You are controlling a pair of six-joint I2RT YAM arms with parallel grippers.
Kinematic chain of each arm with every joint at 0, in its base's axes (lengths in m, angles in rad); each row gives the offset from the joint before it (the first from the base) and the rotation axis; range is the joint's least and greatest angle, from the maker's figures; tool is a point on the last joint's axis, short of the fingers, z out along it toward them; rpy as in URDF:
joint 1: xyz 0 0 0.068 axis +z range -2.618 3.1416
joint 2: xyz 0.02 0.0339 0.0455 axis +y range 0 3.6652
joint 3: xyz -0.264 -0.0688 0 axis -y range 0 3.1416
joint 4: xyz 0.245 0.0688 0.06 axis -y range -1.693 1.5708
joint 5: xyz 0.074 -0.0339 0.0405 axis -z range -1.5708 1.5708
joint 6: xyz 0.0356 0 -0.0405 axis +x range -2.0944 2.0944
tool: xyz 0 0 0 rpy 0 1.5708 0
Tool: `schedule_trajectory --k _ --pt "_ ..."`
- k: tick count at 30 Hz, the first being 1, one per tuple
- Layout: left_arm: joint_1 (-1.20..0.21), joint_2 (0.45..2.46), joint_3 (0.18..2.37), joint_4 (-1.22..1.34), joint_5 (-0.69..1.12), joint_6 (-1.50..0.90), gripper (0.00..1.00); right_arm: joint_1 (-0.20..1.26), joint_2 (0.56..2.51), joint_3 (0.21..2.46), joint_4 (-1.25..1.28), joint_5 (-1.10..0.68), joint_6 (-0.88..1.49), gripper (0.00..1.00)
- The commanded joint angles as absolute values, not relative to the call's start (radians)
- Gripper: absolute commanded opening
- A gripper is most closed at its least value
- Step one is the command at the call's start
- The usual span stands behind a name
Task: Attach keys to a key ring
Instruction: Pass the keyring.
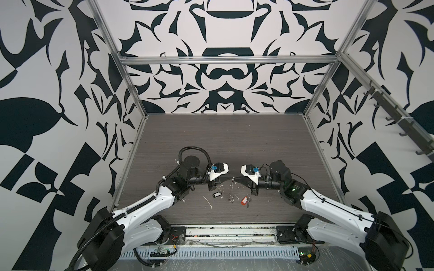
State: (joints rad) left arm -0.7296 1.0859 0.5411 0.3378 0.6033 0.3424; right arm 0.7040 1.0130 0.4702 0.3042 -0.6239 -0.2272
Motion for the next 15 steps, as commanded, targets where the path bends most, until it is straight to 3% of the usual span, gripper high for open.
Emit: schedule_trajectory --k 1,15 --pt "-0.731 1.095 0.576 0.306 0.653 0.367 0.24 0.71 0.99 0.512 0.342 -0.63 -0.237 0.0" --pt "-0.732 1.142 0.615 0.286 0.677 0.371 0.13 0.718 0.991 0.511 0.352 -0.64 -0.238 0.0"
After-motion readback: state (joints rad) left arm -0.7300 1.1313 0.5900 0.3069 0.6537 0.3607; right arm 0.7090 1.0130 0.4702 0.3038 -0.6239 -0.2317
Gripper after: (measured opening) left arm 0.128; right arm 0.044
